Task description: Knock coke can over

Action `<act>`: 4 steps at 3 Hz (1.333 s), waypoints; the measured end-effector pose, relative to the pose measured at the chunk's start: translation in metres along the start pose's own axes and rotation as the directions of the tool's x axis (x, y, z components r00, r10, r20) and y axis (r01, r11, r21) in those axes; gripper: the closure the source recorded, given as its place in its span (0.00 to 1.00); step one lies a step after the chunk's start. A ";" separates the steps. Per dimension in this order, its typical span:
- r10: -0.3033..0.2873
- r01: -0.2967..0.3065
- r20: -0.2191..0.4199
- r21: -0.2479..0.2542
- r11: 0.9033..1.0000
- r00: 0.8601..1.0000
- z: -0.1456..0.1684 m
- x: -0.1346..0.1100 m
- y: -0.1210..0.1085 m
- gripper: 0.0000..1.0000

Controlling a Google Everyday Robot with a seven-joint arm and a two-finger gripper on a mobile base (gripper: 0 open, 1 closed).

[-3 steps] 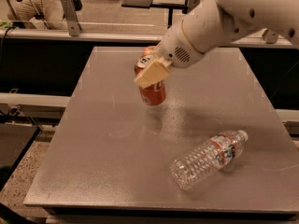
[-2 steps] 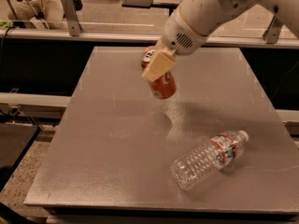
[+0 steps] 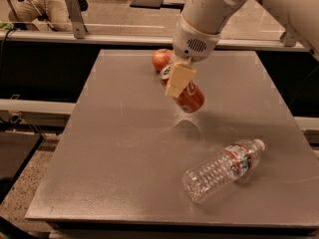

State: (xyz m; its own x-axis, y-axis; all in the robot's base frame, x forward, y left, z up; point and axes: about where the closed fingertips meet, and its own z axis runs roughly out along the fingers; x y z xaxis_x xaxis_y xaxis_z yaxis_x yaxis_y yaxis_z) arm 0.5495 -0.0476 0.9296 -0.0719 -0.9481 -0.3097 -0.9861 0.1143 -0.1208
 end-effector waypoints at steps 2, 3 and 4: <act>-0.091 0.086 -0.143 -0.040 0.996 0.986 0.013 0.012 0.015 0.61; -0.127 0.120 -0.172 -0.053 0.991 0.977 0.017 0.011 0.023 0.37; -0.159 0.149 -0.185 -0.065 0.987 0.970 0.020 0.008 0.031 0.15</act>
Offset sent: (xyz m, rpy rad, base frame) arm -0.0262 -0.0116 -0.0269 -0.2385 0.0508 0.1192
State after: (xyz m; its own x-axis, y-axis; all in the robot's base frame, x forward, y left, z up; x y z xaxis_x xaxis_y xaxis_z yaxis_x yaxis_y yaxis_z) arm 0.5211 -0.0452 0.9042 0.0588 -0.9926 -0.1066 -0.9935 -0.0477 -0.1038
